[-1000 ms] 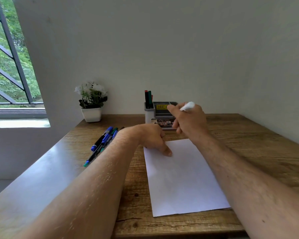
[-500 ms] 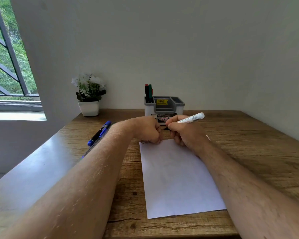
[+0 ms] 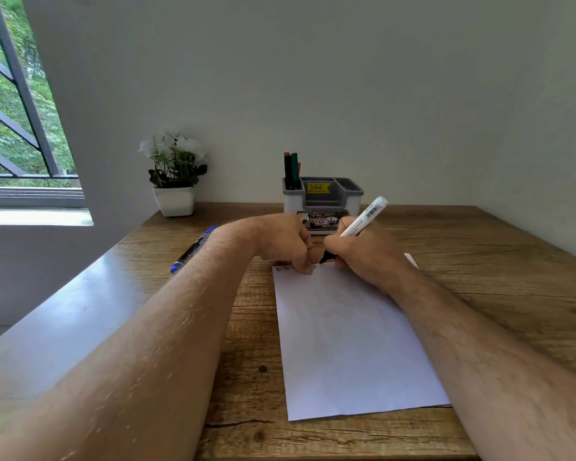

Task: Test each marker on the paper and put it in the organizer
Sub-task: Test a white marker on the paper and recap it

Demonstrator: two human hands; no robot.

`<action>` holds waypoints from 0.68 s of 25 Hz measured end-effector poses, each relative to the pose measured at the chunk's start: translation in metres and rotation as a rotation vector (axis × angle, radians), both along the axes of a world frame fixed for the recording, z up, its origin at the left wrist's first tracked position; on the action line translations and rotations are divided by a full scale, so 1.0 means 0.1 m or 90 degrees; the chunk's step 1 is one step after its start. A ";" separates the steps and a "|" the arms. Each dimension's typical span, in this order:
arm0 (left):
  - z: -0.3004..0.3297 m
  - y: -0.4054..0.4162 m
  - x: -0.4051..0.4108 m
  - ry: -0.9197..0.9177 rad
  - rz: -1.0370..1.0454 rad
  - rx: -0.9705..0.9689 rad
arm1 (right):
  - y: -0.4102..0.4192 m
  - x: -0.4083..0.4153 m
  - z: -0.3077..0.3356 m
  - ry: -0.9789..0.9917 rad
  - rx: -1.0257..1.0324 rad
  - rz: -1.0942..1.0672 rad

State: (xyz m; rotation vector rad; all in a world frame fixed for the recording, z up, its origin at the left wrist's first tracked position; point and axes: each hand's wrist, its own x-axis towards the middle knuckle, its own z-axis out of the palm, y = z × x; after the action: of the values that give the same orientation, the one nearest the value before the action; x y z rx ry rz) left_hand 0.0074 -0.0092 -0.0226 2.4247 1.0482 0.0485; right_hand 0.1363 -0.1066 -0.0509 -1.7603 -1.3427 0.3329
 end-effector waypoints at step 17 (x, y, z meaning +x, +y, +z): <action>0.00 0.01 0.00 0.001 0.002 -0.017 | 0.05 0.03 -0.05 -0.023 0.004 0.008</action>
State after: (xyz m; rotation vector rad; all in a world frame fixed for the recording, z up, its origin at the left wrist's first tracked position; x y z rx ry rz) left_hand 0.0078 -0.0085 -0.0224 2.3997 1.0466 0.0337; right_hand 0.1396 -0.1016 -0.0554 -1.7615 -1.3799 0.3049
